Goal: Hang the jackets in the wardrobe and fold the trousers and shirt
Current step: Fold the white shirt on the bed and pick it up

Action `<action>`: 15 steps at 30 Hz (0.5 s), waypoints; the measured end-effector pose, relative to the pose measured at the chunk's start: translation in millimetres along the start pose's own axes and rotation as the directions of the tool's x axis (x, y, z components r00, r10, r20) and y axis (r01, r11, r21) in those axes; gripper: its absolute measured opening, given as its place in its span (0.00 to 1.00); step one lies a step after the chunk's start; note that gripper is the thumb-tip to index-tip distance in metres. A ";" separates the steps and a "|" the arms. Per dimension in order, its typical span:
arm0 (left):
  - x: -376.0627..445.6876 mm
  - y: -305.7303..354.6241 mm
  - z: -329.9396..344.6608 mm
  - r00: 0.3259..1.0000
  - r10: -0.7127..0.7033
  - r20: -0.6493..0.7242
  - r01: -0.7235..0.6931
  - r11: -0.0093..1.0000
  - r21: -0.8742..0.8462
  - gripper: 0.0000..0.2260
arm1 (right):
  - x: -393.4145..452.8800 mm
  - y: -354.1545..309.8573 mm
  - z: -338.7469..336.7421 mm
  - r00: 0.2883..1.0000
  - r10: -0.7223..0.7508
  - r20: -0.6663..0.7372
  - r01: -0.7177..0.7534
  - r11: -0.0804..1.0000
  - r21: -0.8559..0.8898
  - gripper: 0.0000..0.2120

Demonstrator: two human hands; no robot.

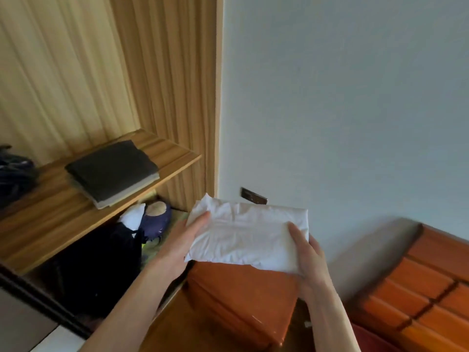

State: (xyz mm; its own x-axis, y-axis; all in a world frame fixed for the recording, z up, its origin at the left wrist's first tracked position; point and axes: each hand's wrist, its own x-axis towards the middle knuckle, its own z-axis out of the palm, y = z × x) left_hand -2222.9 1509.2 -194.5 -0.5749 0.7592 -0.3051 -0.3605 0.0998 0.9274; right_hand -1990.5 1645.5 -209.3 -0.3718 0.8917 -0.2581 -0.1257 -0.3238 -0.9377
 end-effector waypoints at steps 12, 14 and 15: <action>54.5 20.5 -61.0 0.904 -0.091 -0.418 0.009 0.981 -0.194 0.23 | 148.5 -23.2 121.6 0.927 0.079 0.367 -0.013 0.984 -0.180 0.13; 53.2 21.9 -78.0 0.895 -0.112 -0.432 0.015 0.975 -0.221 0.25 | 157.4 -19.6 147.7 0.903 0.113 0.414 -0.038 0.982 -0.186 0.12; 52.5 23.1 -86.2 0.893 -0.123 -0.432 0.013 0.969 -0.248 0.25 | 161.9 -16.7 160.8 0.890 0.129 0.438 -0.049 0.981 -0.187 0.12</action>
State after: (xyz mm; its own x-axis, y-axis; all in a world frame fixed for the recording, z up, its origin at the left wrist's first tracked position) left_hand -2324.6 1495.9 -207.8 -0.7869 0.3878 -0.4800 -0.5388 -0.0527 0.8408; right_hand -2196.5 1744.4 -198.0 -0.7499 0.6131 -0.2483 0.0674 -0.3026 -0.9507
